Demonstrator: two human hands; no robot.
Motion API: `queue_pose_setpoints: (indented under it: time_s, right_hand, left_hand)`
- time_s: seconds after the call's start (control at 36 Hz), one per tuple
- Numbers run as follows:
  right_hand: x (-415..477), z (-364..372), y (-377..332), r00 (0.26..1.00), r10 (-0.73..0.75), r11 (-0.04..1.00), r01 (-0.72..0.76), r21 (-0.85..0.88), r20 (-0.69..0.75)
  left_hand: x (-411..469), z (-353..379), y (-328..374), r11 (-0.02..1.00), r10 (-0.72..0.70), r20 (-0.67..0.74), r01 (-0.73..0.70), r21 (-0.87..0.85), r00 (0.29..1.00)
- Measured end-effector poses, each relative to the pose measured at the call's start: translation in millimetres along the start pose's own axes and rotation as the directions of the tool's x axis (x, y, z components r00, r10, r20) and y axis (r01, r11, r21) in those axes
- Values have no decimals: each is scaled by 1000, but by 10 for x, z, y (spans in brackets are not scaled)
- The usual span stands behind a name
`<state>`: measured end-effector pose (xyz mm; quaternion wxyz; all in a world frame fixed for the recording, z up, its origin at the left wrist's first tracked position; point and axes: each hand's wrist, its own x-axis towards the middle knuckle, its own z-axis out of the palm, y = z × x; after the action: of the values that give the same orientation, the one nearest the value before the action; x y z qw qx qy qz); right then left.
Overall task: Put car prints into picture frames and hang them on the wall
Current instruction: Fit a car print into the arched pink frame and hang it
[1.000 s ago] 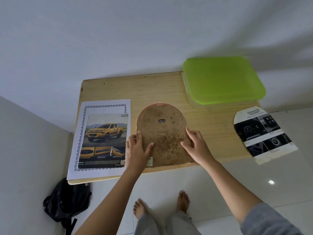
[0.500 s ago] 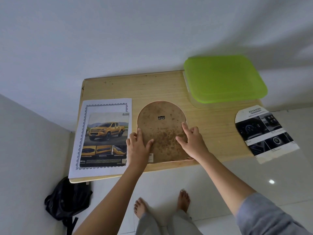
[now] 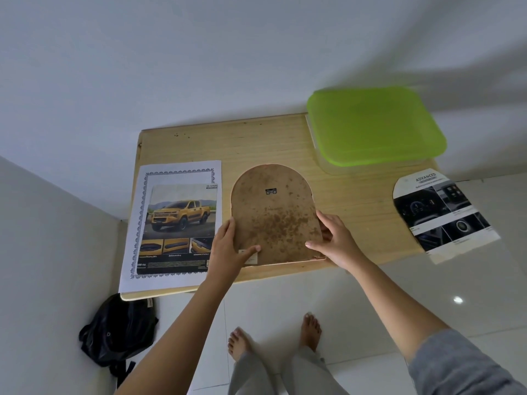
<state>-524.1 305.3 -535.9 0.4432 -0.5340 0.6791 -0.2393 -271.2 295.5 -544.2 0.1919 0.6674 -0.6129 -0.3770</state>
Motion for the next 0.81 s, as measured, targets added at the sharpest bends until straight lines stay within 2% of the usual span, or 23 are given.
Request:
queue_pose_setpoints:
  time_s: [0.39,0.47,0.56,0.81]
  right_hand:
    - [-11,42,-33,999,10,1000,-10,10,-42]
    - [-35,111,-50,999,36,998,-37,-52,-18]
    - [-71,224,-88,997,43,990,-51,-129,-64]
    - [-75,281,-160,992,74,980,-92,-177,-106]
  left_hand:
    - [-32,25,17,999,-9,-18,9,-36,1000]
    - [-28,20,22,1000,-4,-21,3,-29,1000]
    - [-27,15,20,1000,-1,-22,0,-22,1000]
    - [-14,22,22,1000,-11,-29,12,27,1000]
